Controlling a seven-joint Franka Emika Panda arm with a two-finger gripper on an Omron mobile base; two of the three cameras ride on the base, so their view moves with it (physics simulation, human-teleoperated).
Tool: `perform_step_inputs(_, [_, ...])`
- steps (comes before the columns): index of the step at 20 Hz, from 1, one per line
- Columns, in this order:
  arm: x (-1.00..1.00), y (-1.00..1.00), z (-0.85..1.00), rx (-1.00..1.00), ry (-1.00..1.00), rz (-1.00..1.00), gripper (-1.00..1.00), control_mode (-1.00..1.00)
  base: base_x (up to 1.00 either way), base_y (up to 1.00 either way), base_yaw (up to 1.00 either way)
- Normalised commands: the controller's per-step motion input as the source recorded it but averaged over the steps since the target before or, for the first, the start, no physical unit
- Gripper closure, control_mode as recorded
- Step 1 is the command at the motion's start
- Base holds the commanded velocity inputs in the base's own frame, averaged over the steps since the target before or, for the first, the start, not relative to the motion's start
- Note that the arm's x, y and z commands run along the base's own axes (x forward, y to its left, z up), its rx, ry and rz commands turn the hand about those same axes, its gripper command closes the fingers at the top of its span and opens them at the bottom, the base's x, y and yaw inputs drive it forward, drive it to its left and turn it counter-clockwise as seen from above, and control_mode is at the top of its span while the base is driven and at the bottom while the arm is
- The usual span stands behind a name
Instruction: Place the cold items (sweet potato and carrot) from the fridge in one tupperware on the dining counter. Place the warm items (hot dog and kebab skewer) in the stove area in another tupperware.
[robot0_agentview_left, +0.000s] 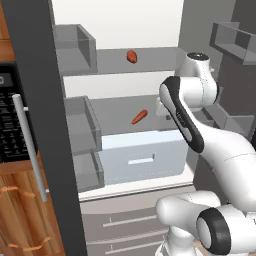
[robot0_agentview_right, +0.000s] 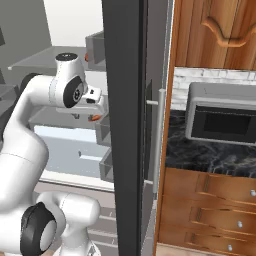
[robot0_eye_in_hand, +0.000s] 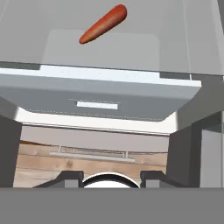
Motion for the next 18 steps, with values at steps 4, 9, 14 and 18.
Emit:
perform_step_inputs(4, [0.02,0.41,-0.26,-0.07,0.05,0.0,-1.0,-1.0,0.0,0.0,0.0])
perform_step_inputs(9, [0.21,0.54,-0.5,-0.02,-0.01,-0.12,-1.0,-1.0,0.0,0.0,0.0])
perform_step_inputs(14, [0.6,0.05,-0.34,0.0,0.0,-0.39,-1.0,-1.0,0.0,0.0,0.0])
perform_step_inputs(18, [0.68,0.12,-0.21,-0.01,-0.03,-0.25,-1.0,-1.0,0.0,0.0,0.0])
